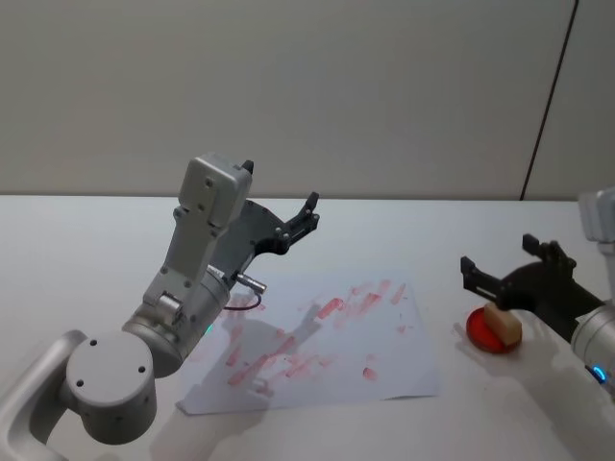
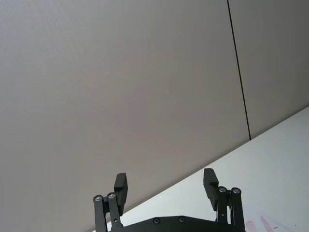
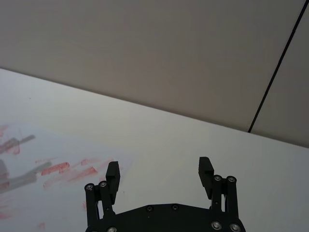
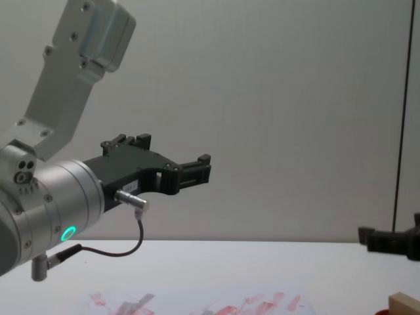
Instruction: Use the one hand to pick up the stamp and affix it onto the A4 paper.
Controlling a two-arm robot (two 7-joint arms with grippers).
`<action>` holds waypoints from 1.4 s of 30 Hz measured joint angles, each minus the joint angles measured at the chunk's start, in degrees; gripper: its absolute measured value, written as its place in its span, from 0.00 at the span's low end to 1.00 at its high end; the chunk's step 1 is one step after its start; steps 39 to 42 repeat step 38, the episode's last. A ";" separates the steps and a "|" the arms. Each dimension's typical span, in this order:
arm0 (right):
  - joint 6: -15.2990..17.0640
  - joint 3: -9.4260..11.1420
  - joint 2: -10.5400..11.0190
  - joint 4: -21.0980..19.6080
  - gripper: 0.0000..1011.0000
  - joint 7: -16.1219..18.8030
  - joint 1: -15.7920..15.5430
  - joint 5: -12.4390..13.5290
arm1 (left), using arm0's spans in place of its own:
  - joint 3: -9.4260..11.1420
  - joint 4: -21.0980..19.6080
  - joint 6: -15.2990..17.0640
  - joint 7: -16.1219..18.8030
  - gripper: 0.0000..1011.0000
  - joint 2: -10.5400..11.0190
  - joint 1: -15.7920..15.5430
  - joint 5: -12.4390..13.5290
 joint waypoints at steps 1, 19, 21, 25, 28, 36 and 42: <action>-0.64 -0.01 -0.06 -0.09 0.99 -0.16 -0.11 0.03 | 0.00 0.00 0.00 0.00 0.99 0.00 0.00 0.00; -13.44 -0.21 -1.14 -1.97 0.99 -3.49 -2.36 0.50 | 0.00 0.00 0.00 0.00 0.99 0.00 0.00 0.00; -14.04 -0.22 -1.19 -2.06 0.99 -3.64 -2.46 0.52 | 0.00 0.00 0.00 0.00 0.99 0.00 0.00 0.00; -14.98 -0.24 -1.27 -2.20 0.99 -3.89 -2.63 0.56 | 0.00 0.00 0.00 0.00 0.99 0.00 0.00 0.00; -15.18 -0.24 -1.29 -2.23 0.99 -3.95 -2.65 0.57 | 0.00 0.00 0.00 0.00 0.99 0.00 0.00 0.00; -15.19 -0.22 -1.28 -2.23 0.99 -3.95 -2.65 0.57 | 0.00 0.00 0.00 0.00 0.99 0.00 0.00 0.00; -15.19 -0.22 -1.27 -2.23 0.99 -3.95 -2.65 0.57 | 0.00 0.00 0.00 0.00 0.99 0.00 0.00 0.00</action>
